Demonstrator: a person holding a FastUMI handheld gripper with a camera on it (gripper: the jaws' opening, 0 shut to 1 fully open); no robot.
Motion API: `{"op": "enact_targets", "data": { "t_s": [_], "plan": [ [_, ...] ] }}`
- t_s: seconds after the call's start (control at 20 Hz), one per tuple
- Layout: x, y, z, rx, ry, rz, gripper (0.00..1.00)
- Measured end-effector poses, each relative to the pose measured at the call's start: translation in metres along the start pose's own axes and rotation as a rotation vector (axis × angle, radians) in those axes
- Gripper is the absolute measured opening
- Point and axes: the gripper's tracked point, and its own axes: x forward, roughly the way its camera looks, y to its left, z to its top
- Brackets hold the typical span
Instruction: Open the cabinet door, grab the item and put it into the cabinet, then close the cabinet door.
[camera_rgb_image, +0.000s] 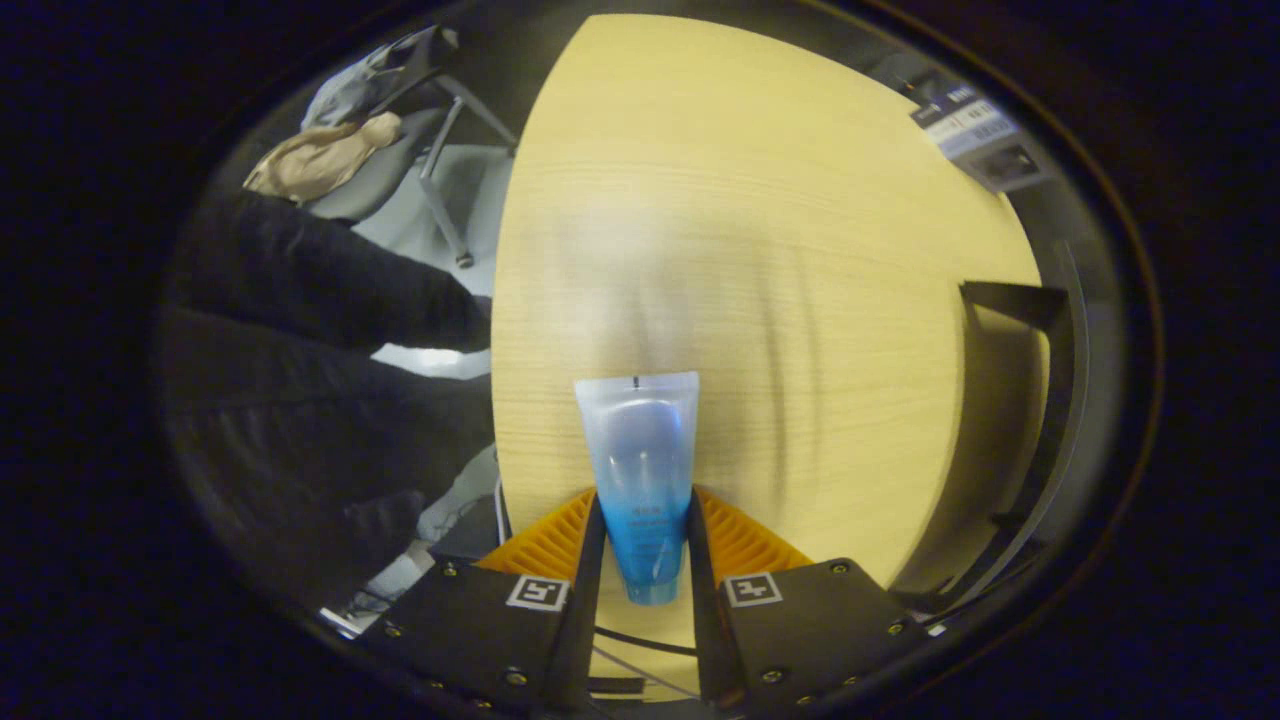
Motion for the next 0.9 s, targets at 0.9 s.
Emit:
{"op": "enact_targets", "data": {
  "t_s": [0.9],
  "plan": [
    [-0.263, -0.132, 0.079, 0.762, -0.758, -0.386, 0.42]
  ]
}}
